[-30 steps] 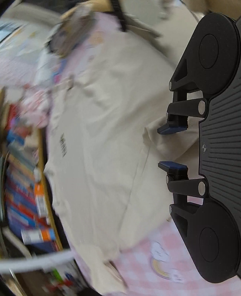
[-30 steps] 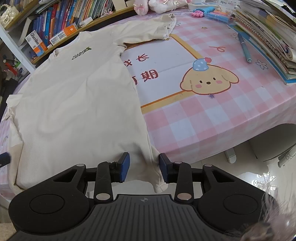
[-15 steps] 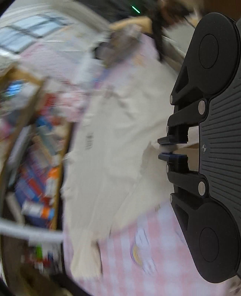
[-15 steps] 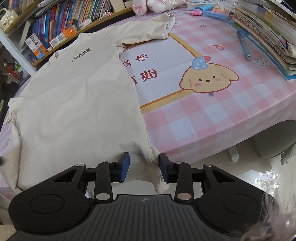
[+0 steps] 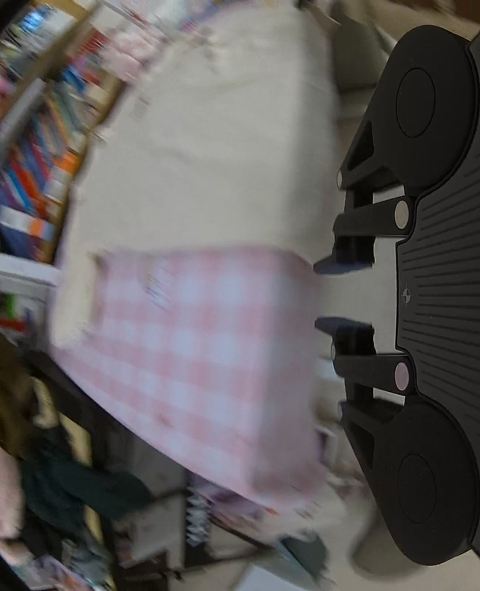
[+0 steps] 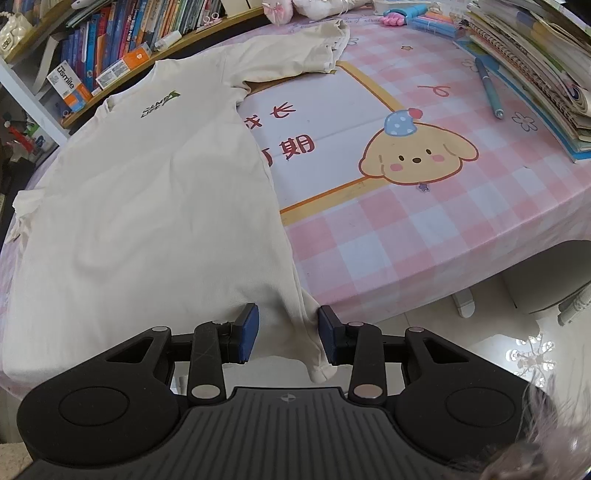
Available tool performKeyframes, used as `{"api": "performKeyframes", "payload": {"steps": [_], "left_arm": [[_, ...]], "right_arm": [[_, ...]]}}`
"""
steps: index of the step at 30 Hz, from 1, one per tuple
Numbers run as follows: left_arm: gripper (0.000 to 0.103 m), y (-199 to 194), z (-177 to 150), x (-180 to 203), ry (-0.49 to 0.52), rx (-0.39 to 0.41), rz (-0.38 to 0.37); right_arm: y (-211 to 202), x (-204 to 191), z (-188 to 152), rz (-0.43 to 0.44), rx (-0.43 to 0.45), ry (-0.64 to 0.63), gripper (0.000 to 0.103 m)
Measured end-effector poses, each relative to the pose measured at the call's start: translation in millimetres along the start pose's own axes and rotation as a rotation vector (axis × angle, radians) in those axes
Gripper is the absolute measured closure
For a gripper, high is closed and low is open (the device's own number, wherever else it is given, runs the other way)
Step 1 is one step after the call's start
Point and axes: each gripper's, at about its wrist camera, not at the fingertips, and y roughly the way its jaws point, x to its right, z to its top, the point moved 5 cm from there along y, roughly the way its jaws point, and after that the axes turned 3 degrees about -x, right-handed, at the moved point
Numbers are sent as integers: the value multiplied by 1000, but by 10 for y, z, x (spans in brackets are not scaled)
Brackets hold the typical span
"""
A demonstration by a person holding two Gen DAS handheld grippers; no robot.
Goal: Fold clothes
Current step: 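Release the T-shirt and hold both tools open above it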
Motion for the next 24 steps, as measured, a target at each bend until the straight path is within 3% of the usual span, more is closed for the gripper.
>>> {"api": "performKeyframes", "payload": {"steps": [1,4,9,15,18,22,24], "left_arm": [[70,30,96,67,10,26,-24],[69,164,319,311,54,61,-91],[69,423,467,535,114,29,-163],[64,558,523,577,121,24,-182],[57,591,520,591,121,23,-172],[46,615,511,624,107,35,-148],[43,624,502,652,111,41,-140]], "right_arm": [[-14,-6,-6,-1,3,3,73],[-92,-21,-30,-2,14,21,99],[-207,-50,-70,-10,32,43,99],[-98,-40,-101,-104,27,45,98],[-94,-78,-97,-126,38,38,92],[-152,-170,-58,-138,77,32,66],[-184,-252,-34,-144,101,21,61]]}}
